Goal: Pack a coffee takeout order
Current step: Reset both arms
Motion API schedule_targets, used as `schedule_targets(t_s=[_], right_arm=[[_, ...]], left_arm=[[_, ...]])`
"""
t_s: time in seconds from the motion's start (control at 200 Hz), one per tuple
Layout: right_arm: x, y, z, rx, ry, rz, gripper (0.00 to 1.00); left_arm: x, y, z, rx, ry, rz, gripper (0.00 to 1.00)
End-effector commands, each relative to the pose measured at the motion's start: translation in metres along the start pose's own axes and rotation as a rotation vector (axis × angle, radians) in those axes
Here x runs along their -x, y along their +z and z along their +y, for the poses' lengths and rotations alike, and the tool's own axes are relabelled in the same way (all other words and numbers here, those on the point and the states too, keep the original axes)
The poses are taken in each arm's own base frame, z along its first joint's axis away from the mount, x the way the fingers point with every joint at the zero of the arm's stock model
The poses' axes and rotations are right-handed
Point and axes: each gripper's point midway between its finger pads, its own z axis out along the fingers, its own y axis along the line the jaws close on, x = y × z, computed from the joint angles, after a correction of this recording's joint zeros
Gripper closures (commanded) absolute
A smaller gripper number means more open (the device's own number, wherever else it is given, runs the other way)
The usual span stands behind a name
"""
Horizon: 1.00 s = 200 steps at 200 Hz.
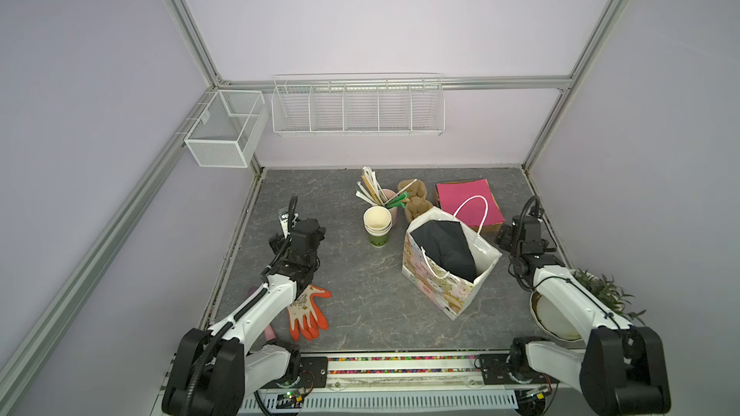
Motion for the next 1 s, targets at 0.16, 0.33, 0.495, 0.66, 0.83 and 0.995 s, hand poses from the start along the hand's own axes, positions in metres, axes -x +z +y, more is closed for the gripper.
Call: schedule_targets(t_s=[0.16, 0.33, 0.495, 0.66, 0.83, 0.995], right_arm=[[0.022, 0.008, 0.025, 0.146, -0.073, -0.252, 0.11], [0.012, 0.019, 0.054, 0.304, -0.193, -0.309, 0.12], [-0.001, 0.036, 0.053, 0.329, -0.158, -0.349, 0.12], [-0.001, 0.041, 0.053, 0.282, -0.175, -0.319, 0.12], [-0.002, 0.041, 0.053, 0.271, -0.186, -0.299, 0.12], [-0.003, 0.042, 0.054, 0.269, -0.192, -0.293, 0.12]], left_arm=[[0.023, 0.014, 0.014, -0.047, -0.072, -0.092, 0.01], [0.001, 0.019, 0.029, -0.008, 0.028, -0.108, 0.01], [-0.009, 0.03, 0.027, -0.023, 0.037, -0.141, 0.01], [-0.006, 0.053, 0.038, -0.015, -0.006, -0.099, 0.01], [-0.007, 0.059, 0.055, -0.026, -0.08, -0.148, 0.0], [-0.026, 0.066, 0.026, -0.175, 0.02, -0.149, 0.01]])
